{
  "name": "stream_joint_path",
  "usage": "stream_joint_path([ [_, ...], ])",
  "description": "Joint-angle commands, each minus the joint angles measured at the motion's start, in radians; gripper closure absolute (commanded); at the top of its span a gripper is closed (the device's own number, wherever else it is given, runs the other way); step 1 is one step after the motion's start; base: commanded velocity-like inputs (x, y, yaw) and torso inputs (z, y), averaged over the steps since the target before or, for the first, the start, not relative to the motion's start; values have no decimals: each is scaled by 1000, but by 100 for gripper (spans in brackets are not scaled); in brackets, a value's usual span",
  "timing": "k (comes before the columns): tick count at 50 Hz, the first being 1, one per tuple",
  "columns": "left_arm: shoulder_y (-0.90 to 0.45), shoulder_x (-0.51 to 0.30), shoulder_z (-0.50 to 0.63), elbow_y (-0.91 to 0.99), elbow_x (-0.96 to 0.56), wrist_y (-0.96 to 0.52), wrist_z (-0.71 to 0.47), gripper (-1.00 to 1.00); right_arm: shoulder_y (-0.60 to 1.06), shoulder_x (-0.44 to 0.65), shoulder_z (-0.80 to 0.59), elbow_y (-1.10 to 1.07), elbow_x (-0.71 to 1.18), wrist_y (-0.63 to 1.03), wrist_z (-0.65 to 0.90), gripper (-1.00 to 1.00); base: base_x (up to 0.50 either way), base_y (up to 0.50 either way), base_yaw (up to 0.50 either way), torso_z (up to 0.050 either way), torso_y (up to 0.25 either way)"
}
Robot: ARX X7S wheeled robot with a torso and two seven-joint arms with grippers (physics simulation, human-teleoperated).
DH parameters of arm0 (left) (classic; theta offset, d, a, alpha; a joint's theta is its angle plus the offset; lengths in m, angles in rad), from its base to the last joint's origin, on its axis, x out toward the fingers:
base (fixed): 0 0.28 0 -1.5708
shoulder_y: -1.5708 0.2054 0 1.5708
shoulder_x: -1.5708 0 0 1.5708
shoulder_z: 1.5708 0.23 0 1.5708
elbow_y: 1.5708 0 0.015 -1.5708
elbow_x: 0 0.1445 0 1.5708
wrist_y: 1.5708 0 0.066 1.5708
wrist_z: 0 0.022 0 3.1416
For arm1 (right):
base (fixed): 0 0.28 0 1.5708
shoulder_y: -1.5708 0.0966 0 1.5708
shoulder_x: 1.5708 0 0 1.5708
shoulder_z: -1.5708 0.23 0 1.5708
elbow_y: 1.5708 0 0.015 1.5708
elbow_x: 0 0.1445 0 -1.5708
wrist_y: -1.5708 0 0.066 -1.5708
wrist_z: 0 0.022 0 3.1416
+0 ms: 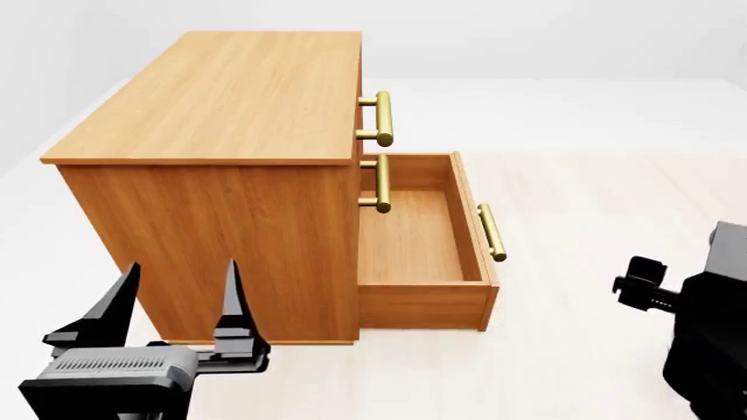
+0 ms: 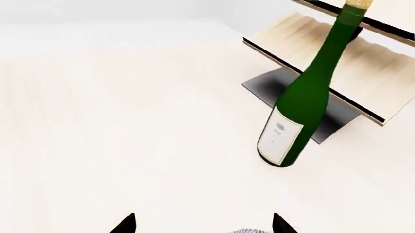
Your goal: Put the bowl on top of the cabinet.
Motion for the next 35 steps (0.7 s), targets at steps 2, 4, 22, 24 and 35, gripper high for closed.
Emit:
stream_joint_path([
  [2,-1,-4,6,4,1,-2,-5,-100,24,-13,29,57,34,51,-9,-100,0,0,0,0,0],
  [4,-1,-5,6,4,0,-1,-6,-100,29,-13,35,58,42,61,-10,-100,0,0,0,0,0],
  [22,0,-10,9,4,-3,2,-11,-100,47,-38,49,154,43,71,0,-100,0,0,0,0,0],
  [24,0,-11,9,5,-3,2,-12,-100,46,-40,53,167,42,65,0,-100,0,0,0,0,0],
  [35,-1,-13,13,2,-5,5,-14,-100,42,-52,44,237,23,38,3,-100,0,0,0,0,0],
])
